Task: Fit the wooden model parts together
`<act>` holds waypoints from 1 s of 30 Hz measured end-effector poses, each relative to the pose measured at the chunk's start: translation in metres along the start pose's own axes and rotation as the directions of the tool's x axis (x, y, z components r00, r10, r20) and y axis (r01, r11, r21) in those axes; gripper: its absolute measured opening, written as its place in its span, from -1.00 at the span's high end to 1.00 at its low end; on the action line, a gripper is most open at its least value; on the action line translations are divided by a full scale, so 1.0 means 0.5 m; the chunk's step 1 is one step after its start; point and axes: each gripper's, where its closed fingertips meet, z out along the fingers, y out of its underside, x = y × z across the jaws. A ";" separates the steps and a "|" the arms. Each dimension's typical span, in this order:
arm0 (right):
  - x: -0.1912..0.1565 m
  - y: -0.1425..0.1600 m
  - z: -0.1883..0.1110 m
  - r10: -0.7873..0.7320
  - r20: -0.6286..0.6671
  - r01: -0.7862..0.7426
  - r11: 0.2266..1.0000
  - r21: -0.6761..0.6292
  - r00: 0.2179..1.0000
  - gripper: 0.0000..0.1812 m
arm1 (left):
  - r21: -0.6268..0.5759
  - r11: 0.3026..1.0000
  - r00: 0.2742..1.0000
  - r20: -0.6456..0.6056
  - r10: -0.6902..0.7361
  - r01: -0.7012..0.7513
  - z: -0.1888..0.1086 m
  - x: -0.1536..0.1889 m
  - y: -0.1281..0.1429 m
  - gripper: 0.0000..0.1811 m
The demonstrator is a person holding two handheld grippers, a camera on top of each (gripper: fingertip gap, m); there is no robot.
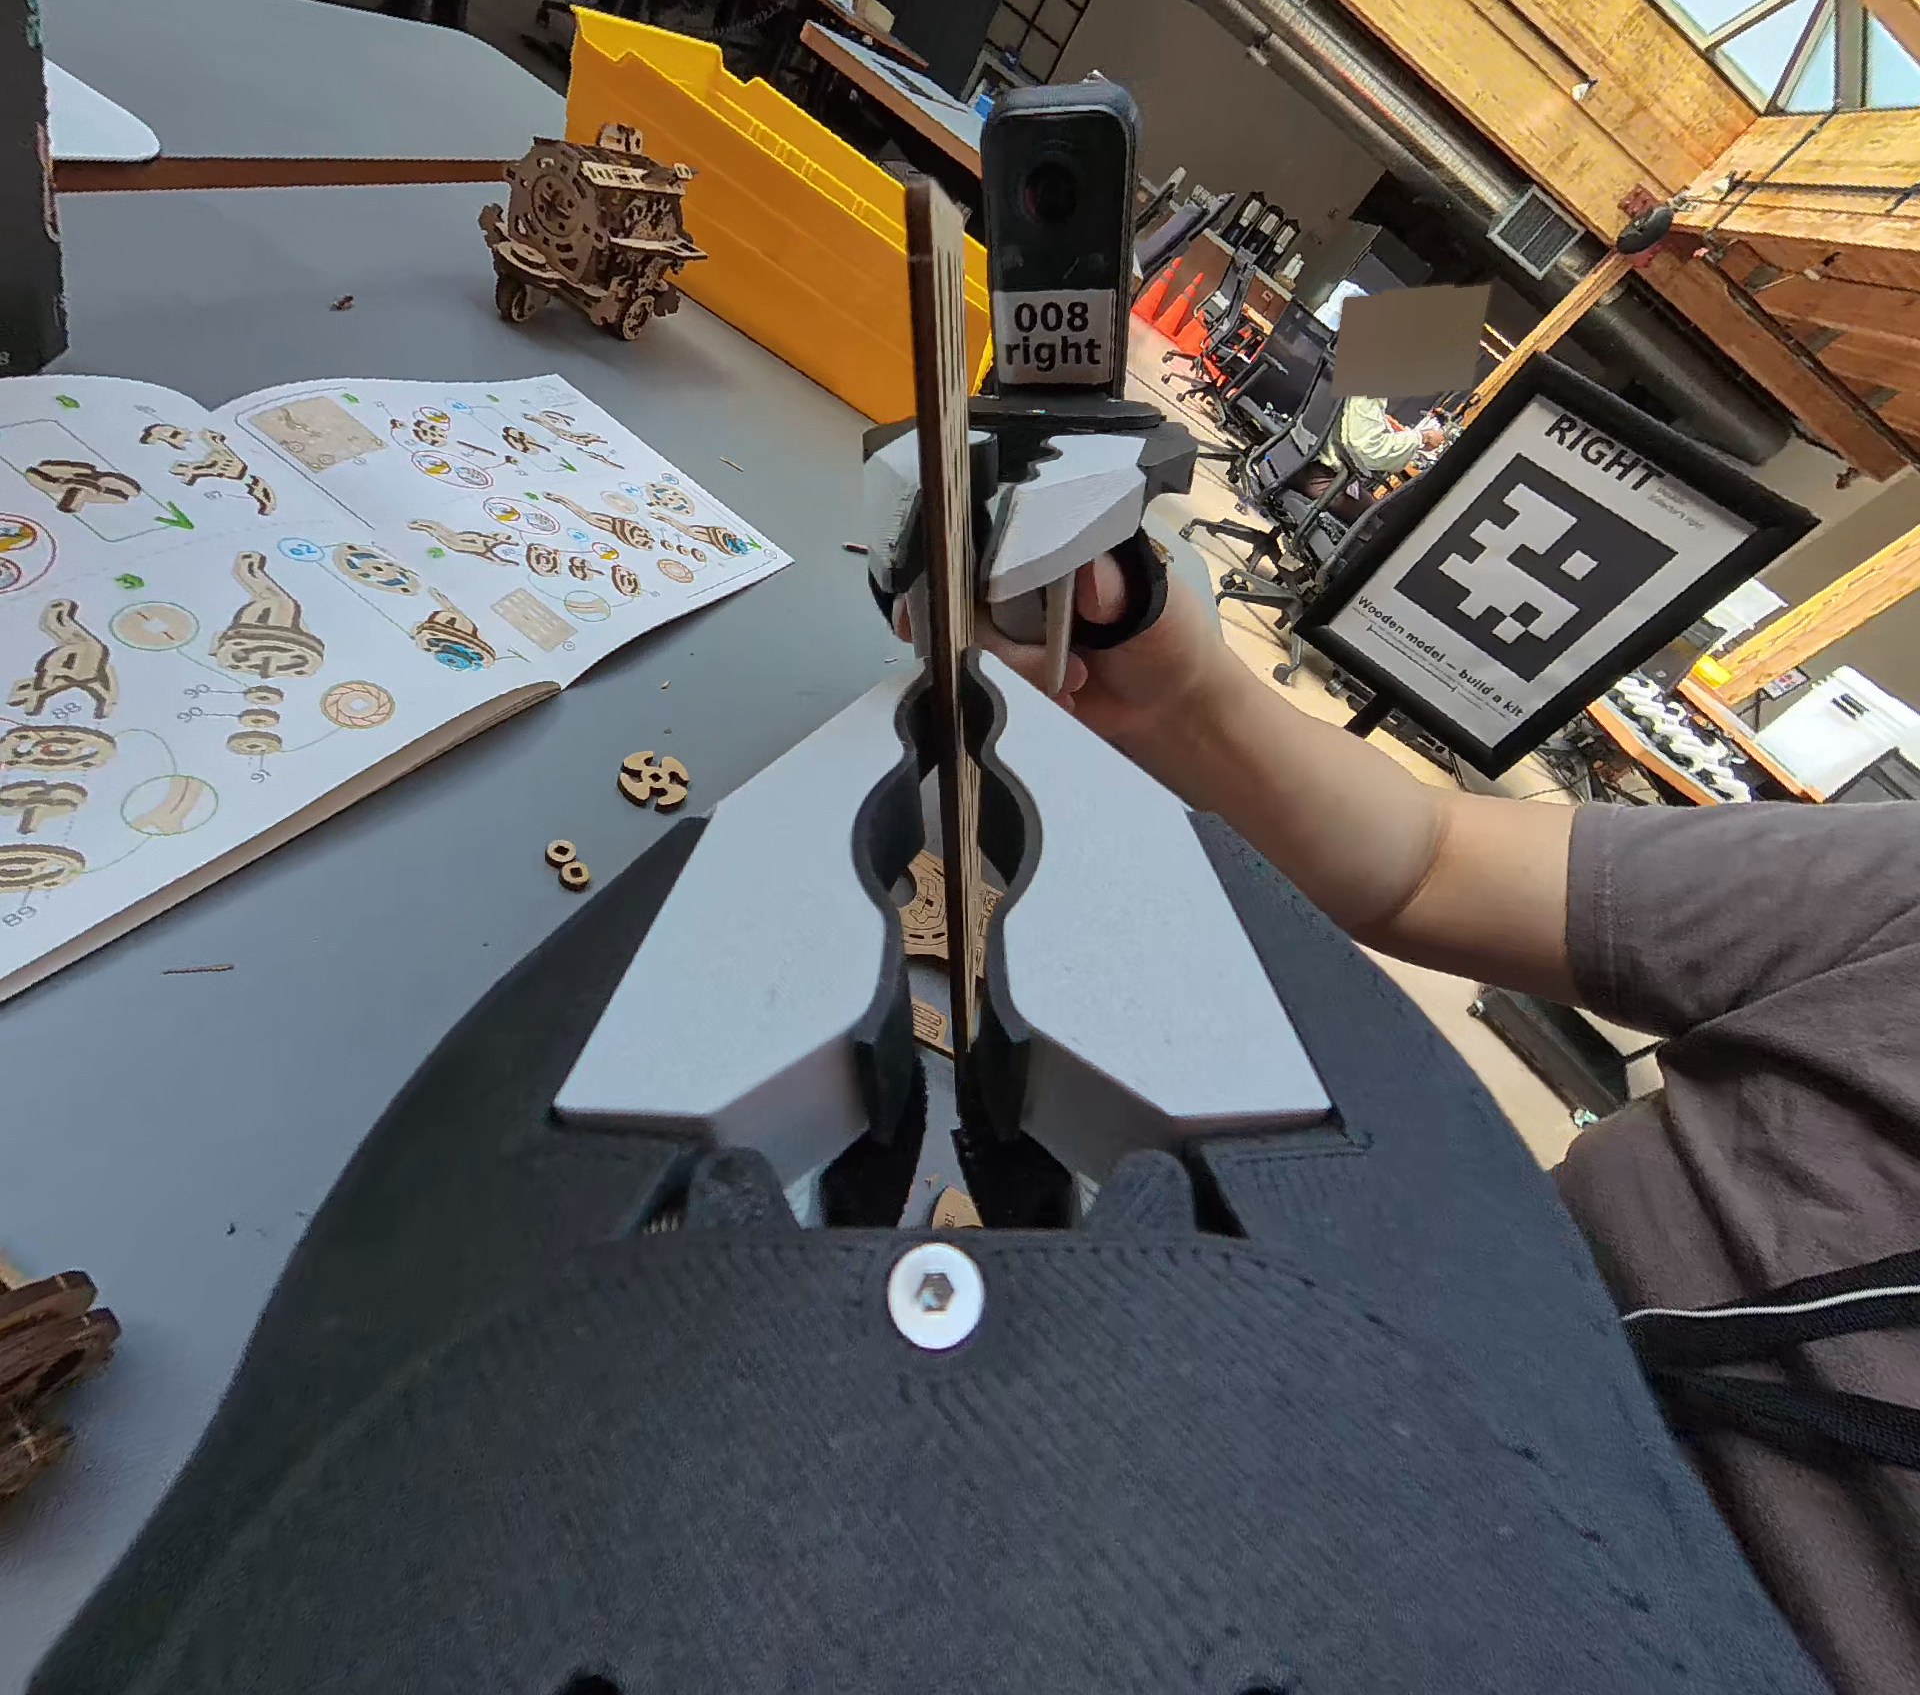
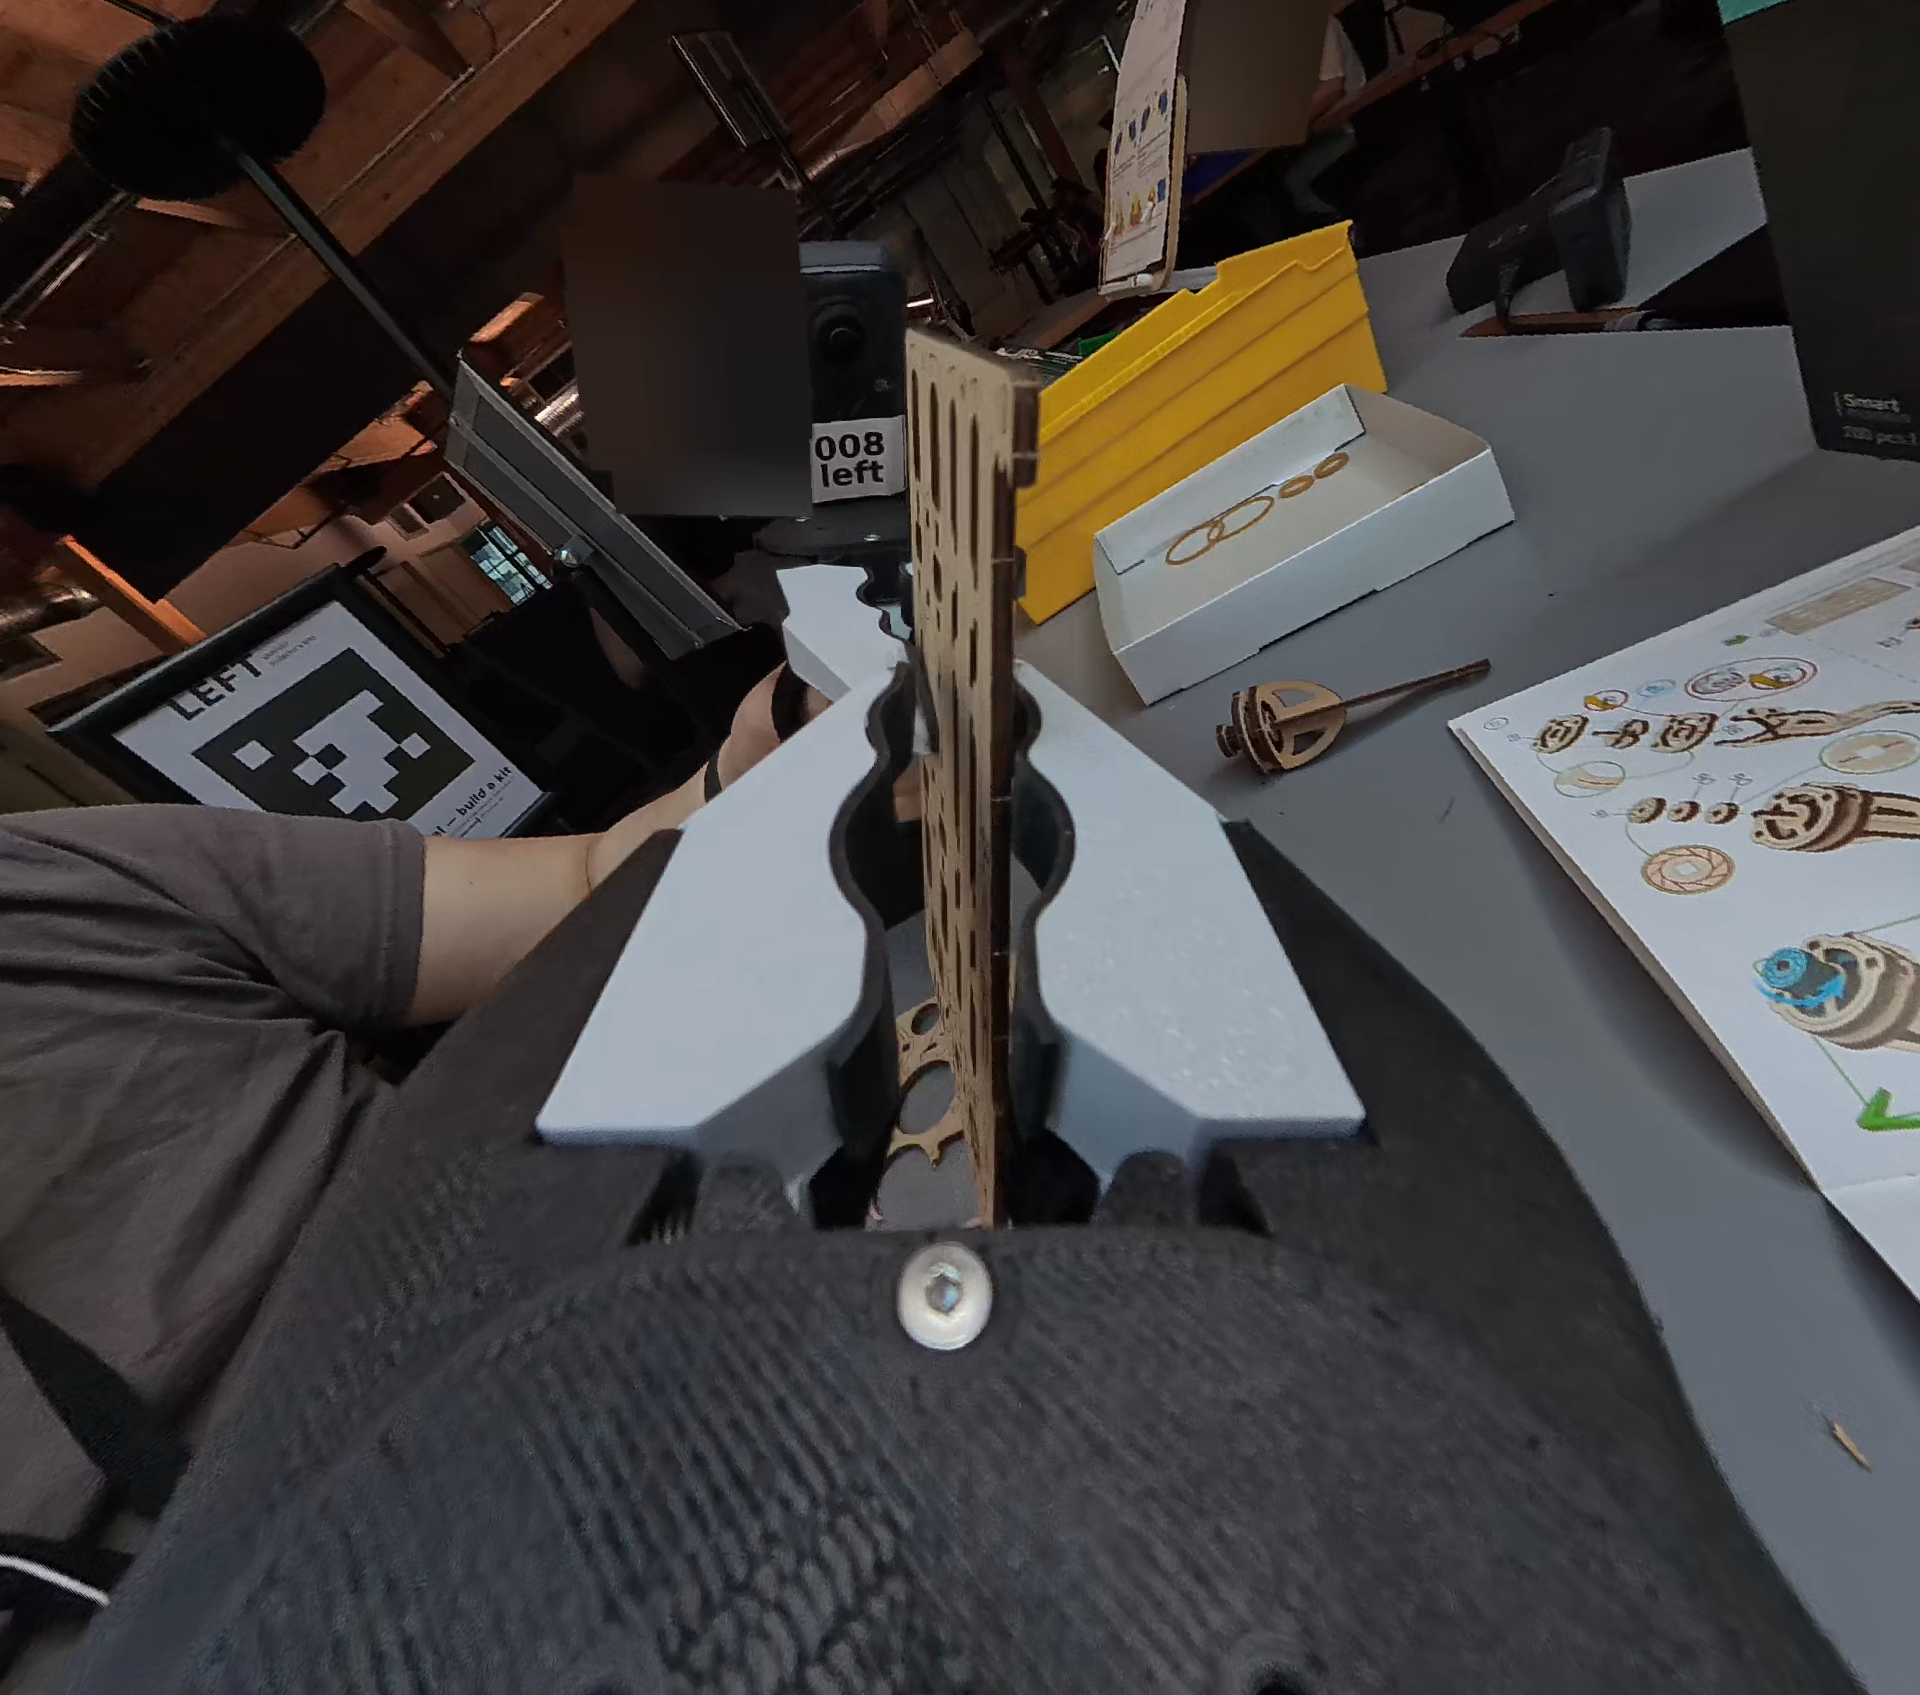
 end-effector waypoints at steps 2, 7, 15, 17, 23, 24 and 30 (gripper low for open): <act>0.000 0.001 0.001 0.004 -0.014 -0.004 1.000 -0.006 1.000 0.83 | 0.003 1.000 1.000 0.015 0.025 -0.025 -0.001 0.003 0.000 0.99; 0.018 0.013 0.003 -0.071 -0.109 0.065 0.996 -0.064 0.992 0.81 | 0.004 1.000 0.999 0.031 0.010 -0.010 -0.001 -0.005 0.003 0.99; 0.012 0.016 -0.002 -0.077 -0.052 0.073 0.994 -0.082 0.996 0.86 | -0.001 1.000 0.999 0.033 0.018 -0.018 0.004 -0.002 0.007 0.99; 0.024 0.022 -0.003 -0.120 -0.103 0.109 0.988 -0.109 0.987 0.82 | -0.011 1.000 0.998 0.060 0.015 -0.014 0.004 -0.009 0.010 0.99; 0.025 0.021 -0.005 -0.190 -0.125 0.175 0.977 -0.124 0.974 0.80 | 0.004 0.999 0.997 0.058 -0.046 0.046 0.007 -0.007 0.011 0.99; 0.026 0.022 -0.005 -0.202 -0.132 0.186 0.974 -0.130 0.970 0.80 | 0.005 0.998 0.997 0.051 -0.056 0.056 0.007 -0.007 0.011 0.99; 0.037 0.019 -0.005 -0.240 -0.175 0.217 0.966 -0.140 0.955 0.72 | 0.006 1.000 0.997 0.070 -0.018 0.018 0.006 -0.014 0.011 0.99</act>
